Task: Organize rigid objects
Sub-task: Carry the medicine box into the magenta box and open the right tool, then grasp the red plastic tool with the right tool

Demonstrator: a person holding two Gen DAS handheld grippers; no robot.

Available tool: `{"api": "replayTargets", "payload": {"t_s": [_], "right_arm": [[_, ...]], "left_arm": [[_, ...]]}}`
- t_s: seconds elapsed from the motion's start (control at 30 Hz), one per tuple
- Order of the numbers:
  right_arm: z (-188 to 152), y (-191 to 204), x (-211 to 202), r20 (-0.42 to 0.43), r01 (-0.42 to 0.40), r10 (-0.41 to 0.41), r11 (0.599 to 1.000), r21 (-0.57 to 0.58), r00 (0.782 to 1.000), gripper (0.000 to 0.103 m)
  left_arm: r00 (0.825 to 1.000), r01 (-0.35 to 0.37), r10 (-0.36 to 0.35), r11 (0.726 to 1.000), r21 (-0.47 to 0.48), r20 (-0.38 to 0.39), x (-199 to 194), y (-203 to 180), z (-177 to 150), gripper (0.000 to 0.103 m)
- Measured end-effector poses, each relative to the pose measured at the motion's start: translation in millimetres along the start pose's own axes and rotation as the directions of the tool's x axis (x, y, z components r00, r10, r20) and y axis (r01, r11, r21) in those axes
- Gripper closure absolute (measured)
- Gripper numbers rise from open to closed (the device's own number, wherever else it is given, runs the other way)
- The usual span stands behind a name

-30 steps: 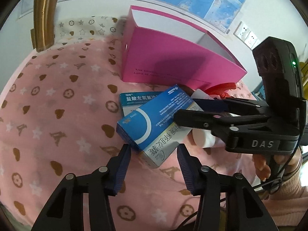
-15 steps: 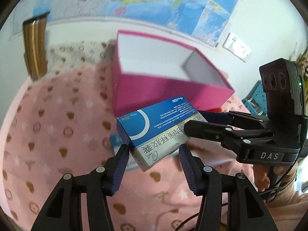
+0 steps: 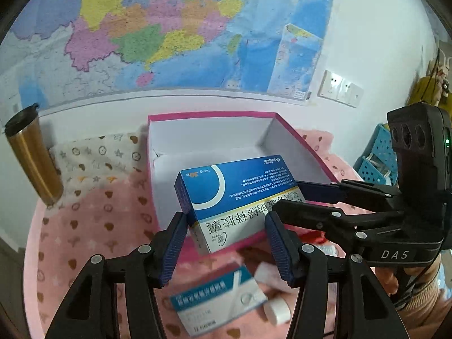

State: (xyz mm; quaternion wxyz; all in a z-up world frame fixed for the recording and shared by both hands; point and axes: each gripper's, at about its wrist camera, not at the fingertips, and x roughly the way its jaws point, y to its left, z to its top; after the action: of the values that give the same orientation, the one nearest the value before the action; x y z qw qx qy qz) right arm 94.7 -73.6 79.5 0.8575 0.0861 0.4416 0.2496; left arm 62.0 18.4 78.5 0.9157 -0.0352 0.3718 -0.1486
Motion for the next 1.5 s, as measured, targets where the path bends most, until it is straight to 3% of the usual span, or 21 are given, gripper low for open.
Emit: {"api": "replayTargets", "payload": {"t_s": [0.4,0.7,0.83,0.97,1.1,1.27,1.5], "right_arm": [[17,-44,60,-0.116,-0.019,0.032,0.994,0.112,0.993,0.053],[16,-58,89,-0.187,-0.020,0.048,0.989,0.146,0.981,0.053],[13,-56,68,-0.135,-0.037,0.053,0.992,0.117,0.989,0.053],[5,-54,23,-0.046,-0.038,0.041,0.997,0.065,0.998,0.053],[-10,-57,-21,0.028,-0.022,0.021,0.999,0.040,0.999,0.052],[-39,-71,-50,0.031,0.042,-0.043,0.998,0.039,0.999,0.052],[-79,-86,-45,-0.046,0.090,-0.088,0.995,0.044,0.995,0.052]], "left_arm": [[0.989,-0.040,0.029,0.997,-0.067,-0.146,66,28,10,0.046],[0.986,-0.104,0.090,0.989,-0.101,-0.137,71,36,18,0.046],[0.991,-0.117,0.111,0.988,-0.099,-0.068,55,31,16,0.045],[0.998,-0.051,0.053,0.995,-0.080,0.016,30,18,7,0.035],[0.999,-0.007,0.008,0.999,-0.036,0.048,17,-1,-6,0.033],[0.998,0.066,-0.066,0.998,-0.002,0.023,18,-24,-26,0.033],[0.992,0.107,-0.106,0.994,0.021,-0.066,42,-47,-51,0.033]]}}
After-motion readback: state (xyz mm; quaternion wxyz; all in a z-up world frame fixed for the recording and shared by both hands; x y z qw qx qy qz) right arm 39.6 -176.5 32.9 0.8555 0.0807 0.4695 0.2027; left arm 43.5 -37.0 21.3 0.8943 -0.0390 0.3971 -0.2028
